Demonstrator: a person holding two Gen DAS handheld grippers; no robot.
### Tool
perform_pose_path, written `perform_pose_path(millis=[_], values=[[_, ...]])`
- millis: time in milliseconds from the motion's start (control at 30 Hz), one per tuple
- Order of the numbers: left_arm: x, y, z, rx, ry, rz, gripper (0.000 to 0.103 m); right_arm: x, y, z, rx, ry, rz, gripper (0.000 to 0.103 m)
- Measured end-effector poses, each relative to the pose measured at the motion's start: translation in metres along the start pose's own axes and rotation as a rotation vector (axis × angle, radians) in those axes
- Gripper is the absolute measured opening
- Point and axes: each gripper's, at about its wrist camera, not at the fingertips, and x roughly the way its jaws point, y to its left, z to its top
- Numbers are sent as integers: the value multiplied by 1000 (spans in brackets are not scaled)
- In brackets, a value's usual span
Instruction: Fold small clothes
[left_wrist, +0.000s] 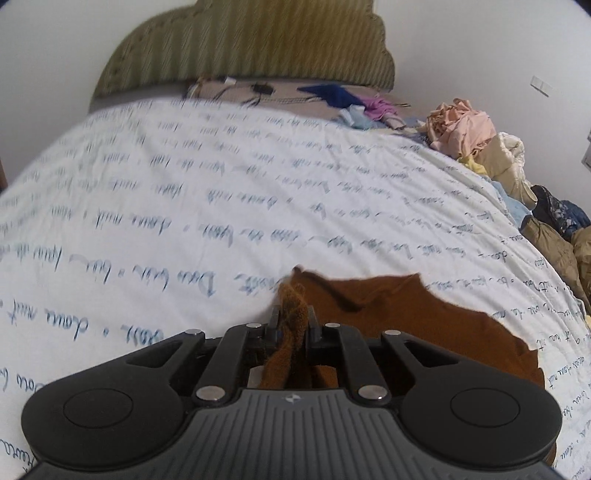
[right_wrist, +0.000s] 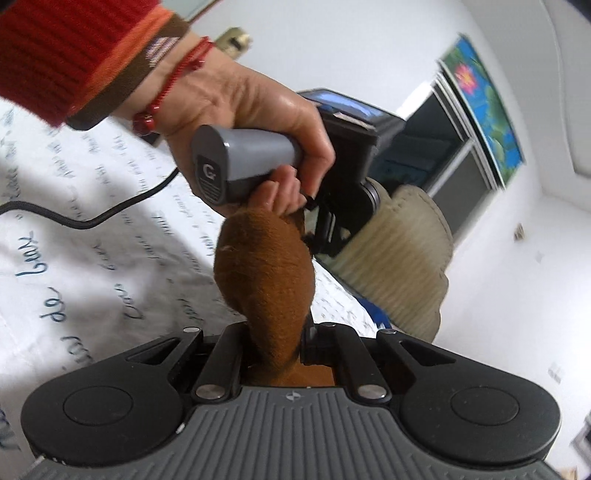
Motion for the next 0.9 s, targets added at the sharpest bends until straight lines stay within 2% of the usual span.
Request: perform_pose_path(millis=[300, 900], values=[[-6, -71, 12, 106, -61, 9, 9, -15, -44, -32, 126, 27, -87, 10], [21, -214, 8, 324, -90, -23, 8, -15, -99, -88, 241, 117, -239, 10]])
